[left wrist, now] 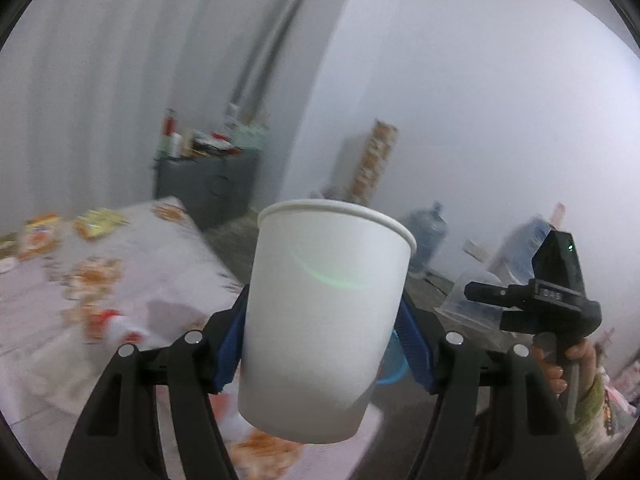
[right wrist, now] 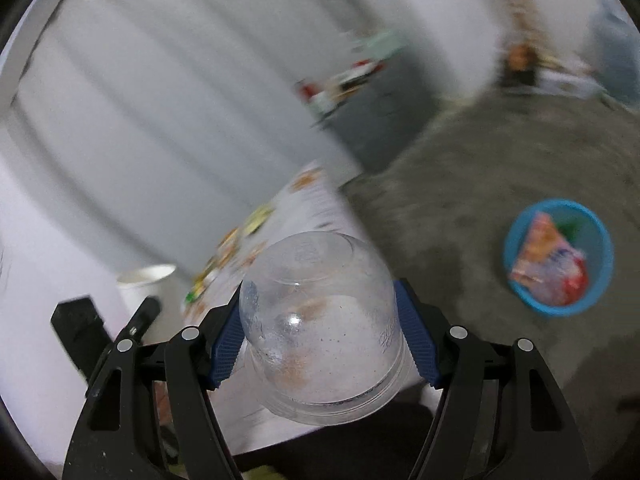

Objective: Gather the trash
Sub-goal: 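Carry the paper cup and plastic lid over the blue wastebasket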

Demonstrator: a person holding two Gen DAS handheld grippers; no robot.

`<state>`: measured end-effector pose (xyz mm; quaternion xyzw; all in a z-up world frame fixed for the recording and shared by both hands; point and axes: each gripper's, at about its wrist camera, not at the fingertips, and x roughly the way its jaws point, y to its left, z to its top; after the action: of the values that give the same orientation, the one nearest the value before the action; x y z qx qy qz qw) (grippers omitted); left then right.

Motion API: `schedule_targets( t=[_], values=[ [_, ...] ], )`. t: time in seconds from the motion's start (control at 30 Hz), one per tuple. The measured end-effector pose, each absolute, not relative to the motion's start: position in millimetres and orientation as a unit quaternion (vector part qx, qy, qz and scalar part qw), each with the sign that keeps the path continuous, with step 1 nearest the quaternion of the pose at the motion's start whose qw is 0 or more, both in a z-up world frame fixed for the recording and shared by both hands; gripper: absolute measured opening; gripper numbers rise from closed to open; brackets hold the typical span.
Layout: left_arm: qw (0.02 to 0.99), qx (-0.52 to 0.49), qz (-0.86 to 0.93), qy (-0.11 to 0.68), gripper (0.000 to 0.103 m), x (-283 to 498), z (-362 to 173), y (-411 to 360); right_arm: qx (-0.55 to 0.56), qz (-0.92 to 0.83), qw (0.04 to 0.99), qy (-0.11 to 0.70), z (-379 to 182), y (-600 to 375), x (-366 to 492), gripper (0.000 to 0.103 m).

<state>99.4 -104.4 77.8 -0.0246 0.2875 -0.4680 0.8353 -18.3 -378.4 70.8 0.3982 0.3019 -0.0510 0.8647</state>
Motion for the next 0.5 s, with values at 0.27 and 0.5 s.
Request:
schedule_targets(
  t=[0.27, 0.5],
  values=[
    [0.774, 0.022, -0.53, 0.347, 0.066, 79.6, 44.4, -243.7, 0.504, -0.147, 0.806, 0.274, 4.6, -458.8, -69.1, 0.066],
    [0.726, 0.057, -0.544, 0.417, 0.067, 66.7, -11.2, -363.6, 0.599, -0.173, 0.739, 0.256, -70.7, -510.9, -79.5, 0.066]
  ],
)
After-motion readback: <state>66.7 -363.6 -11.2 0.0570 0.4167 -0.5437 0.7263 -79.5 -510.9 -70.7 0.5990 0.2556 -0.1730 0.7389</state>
